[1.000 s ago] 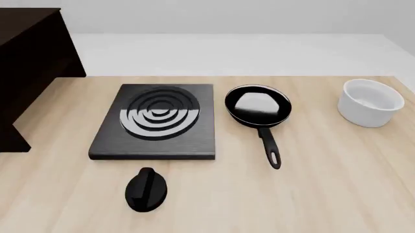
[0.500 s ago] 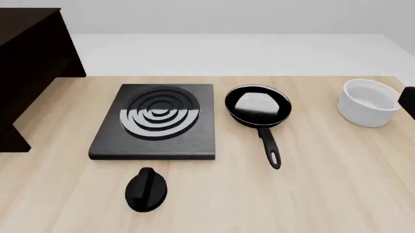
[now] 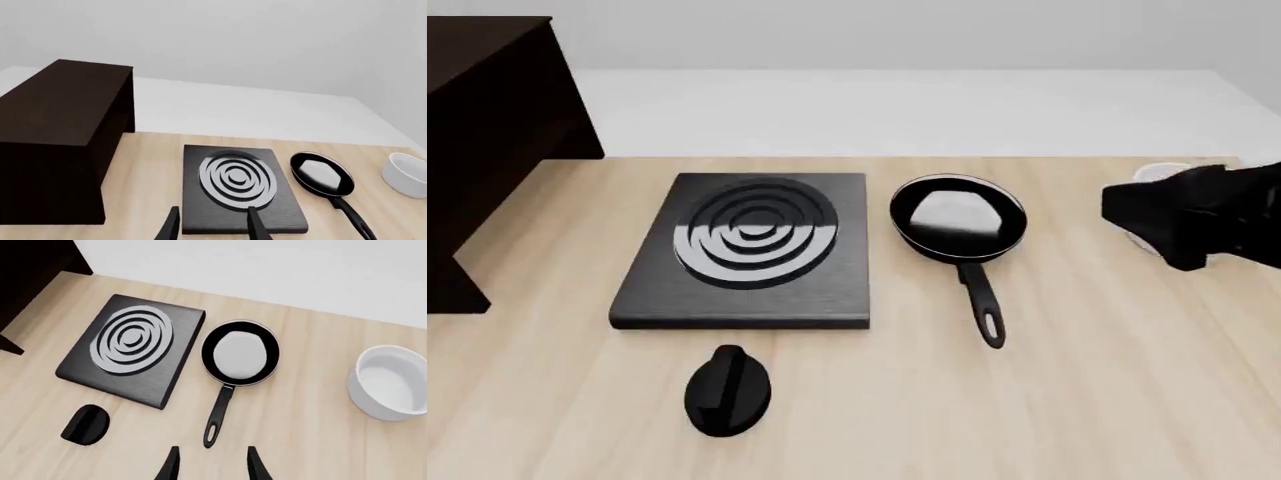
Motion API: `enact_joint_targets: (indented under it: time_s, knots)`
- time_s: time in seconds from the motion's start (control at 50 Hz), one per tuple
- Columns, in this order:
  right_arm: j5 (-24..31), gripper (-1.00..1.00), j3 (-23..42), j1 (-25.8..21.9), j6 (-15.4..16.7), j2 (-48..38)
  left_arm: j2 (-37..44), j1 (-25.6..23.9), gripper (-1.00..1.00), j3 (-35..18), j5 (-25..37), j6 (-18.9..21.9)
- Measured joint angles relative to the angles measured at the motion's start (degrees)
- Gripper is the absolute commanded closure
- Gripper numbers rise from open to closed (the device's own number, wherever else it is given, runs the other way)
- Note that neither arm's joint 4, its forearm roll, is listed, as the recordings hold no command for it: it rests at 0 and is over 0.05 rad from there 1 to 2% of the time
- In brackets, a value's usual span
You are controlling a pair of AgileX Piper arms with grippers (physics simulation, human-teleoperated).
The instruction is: Put the frying pan on the cabinet shelf.
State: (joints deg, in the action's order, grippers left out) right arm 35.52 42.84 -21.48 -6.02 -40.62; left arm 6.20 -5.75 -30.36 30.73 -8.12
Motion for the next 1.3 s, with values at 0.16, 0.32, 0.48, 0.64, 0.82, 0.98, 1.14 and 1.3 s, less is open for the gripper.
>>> enact_joint_targets:
  time_s: [0.16,0.32,0.48,0.64,0.82,0.98,1.14,1.3]
  knots:
    - [0.23,-1.00,1.82,-1.32,-1.24,-6.41,0.53,-0.22,-1.00,-0.39,-0.06,0.03]
    - [-0.41,-1.00,3.63,-1.65,-1.33,-12.44,0.88,-0.67,-1.00,-0.88,0.11,0.18]
    - [-1.68,-1.00,4.95,-0.99,0.01,-17.96,1.11,-1.01,-1.00,-0.68,-0.04,0.11]
    - [-2.95,-1.00,6.75,-0.19,1.25,-22.52,1.18,-2.20,-1.00,-0.96,0.43,-1.34]
    - [-4.50,-1.00,8.46,0.29,1.93,-27.11,1.16,-3.06,-1.00,-1.84,1.08,-2.40]
    - [-5.75,-1.00,9.19,0.38,2.13,-30.72,1.24,-3.38,-1.00,-2.18,1.21,-2.71]
    - [-7.50,-1.00,9.41,0.48,2.45,-33.92,0.81,-3.62,-1.00,-1.82,1.34,-2.47]
    - [-8.87,-1.00,9.59,0.44,2.71,-36.87,0.76,-3.54,-1.00,-1.69,1.35,-2.10]
